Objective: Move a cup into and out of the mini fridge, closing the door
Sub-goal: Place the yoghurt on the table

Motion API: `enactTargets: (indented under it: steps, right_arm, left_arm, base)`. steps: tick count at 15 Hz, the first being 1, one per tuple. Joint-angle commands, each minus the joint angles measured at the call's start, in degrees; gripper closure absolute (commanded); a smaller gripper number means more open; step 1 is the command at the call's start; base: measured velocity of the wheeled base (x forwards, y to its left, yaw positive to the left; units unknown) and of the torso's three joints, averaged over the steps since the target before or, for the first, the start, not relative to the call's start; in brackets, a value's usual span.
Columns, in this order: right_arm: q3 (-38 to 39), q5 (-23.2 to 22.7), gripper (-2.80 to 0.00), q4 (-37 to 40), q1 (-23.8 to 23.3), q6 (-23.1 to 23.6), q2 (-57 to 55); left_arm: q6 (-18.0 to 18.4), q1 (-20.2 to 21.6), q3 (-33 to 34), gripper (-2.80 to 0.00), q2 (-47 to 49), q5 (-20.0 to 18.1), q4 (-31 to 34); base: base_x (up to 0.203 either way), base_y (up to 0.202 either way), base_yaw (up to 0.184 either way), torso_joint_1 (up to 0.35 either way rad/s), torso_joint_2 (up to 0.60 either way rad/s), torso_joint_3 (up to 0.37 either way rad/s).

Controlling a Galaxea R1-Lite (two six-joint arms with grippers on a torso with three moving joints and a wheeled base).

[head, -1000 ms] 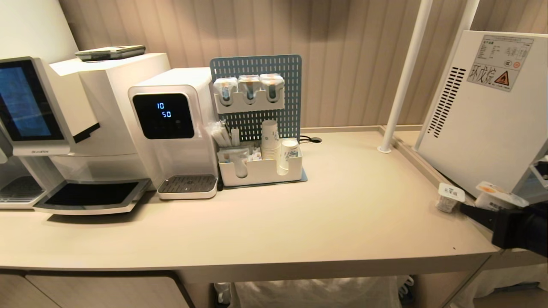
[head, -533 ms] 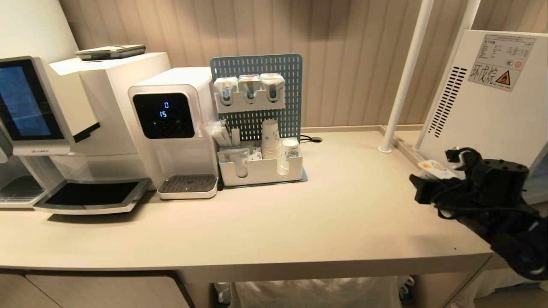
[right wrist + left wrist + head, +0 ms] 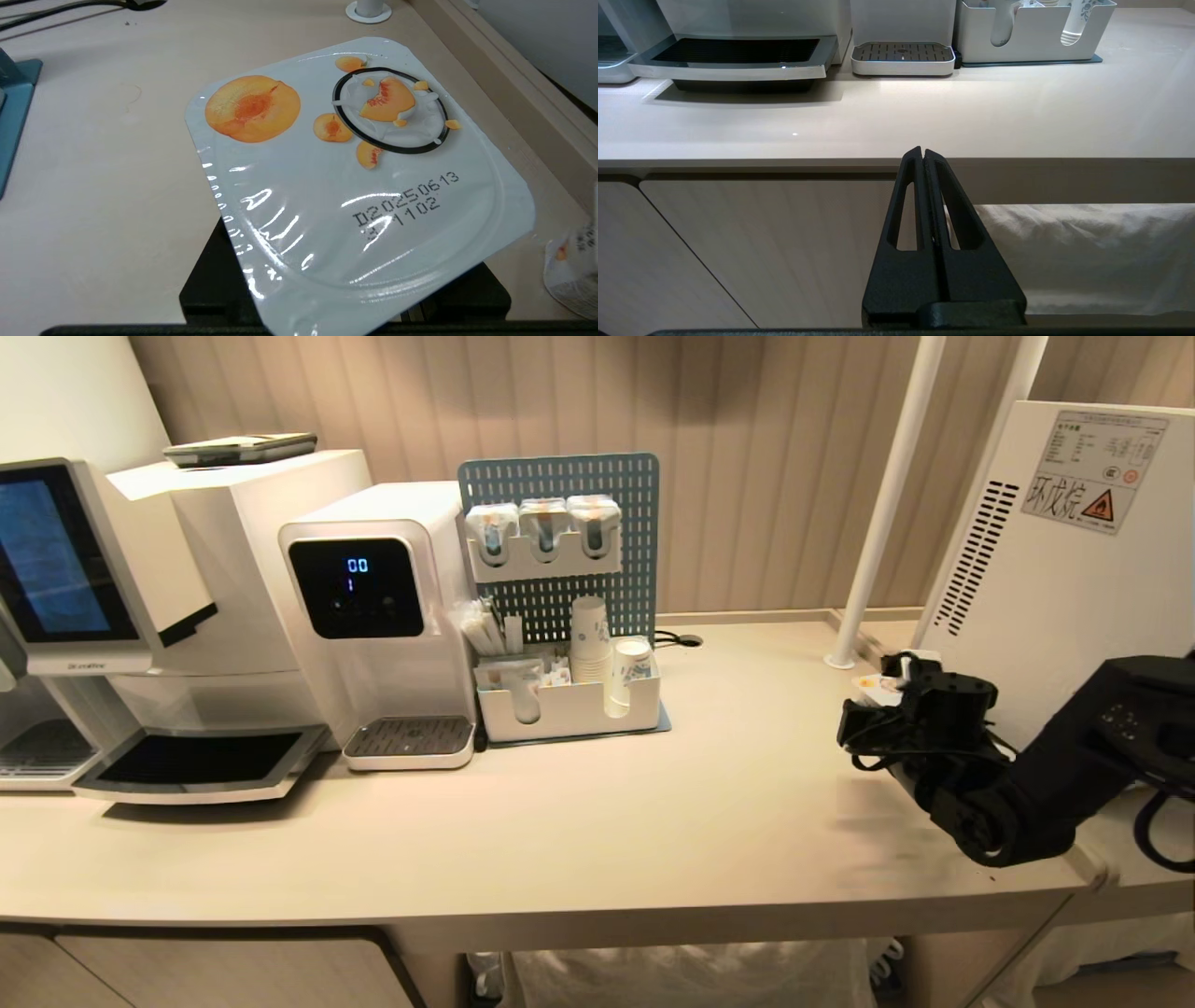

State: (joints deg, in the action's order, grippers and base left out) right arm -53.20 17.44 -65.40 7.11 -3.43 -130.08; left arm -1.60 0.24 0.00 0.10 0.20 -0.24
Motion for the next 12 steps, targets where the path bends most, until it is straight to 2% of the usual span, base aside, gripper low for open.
enactTargets:
  steps: [1, 12]
  right_arm:
    - [-6.1, 0.2, 0.0, 1.7, 0.1, 0.8, -6.0]
    - [-43.7, -0.4, 0.0, 31.4, -2.3, 2.1, -22.0]
  left_arm:
    - [-0.1, 0.0, 0.1, 0.0, 0.0, 0.0, 0.0]
    - [-0.1, 0.0, 0.1, 0.0, 0.0, 0.1, 0.0]
  base:
    - [0.0, 0.0, 0.0, 0.0, 0.0, 0.0]
    - [0.0, 0.0, 0.0, 0.0, 0.0, 0.0]
